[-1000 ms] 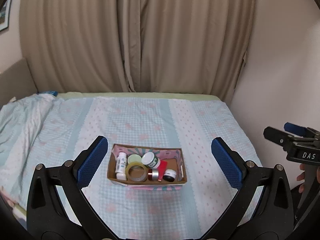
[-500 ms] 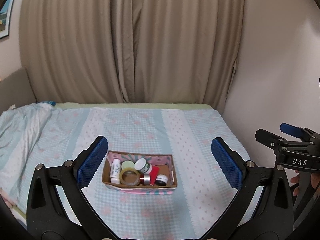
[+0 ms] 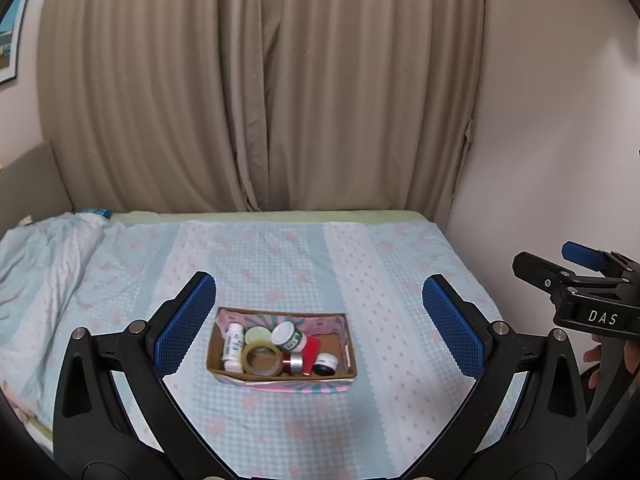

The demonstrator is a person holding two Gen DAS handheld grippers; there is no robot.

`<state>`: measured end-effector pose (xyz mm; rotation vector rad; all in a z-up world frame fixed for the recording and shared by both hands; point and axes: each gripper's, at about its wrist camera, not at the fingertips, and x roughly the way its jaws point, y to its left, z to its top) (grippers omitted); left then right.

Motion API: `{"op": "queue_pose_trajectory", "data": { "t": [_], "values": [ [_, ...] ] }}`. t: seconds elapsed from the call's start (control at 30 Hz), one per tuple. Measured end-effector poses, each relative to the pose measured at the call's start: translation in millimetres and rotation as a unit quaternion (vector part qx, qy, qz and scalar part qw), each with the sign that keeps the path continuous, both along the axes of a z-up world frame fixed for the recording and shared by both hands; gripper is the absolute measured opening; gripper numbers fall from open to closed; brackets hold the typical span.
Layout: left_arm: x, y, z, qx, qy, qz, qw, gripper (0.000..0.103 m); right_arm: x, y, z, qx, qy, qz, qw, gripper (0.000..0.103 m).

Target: Organize rigid objects

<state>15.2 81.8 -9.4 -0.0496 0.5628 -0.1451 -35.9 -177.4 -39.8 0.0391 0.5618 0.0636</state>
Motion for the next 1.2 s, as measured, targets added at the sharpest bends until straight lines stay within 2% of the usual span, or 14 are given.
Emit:
{"op": "queue_pose_trajectory", "data": {
  "t": [1.2],
  "values": [
    [-2.8, -5.6, -0.6, 0.013, -0.017, 0.009, 0.9997, 0.103, 3.0, -0.2, 1.9, 0.001, -0.007, -0.003, 1.000, 0.103]
  ]
}}
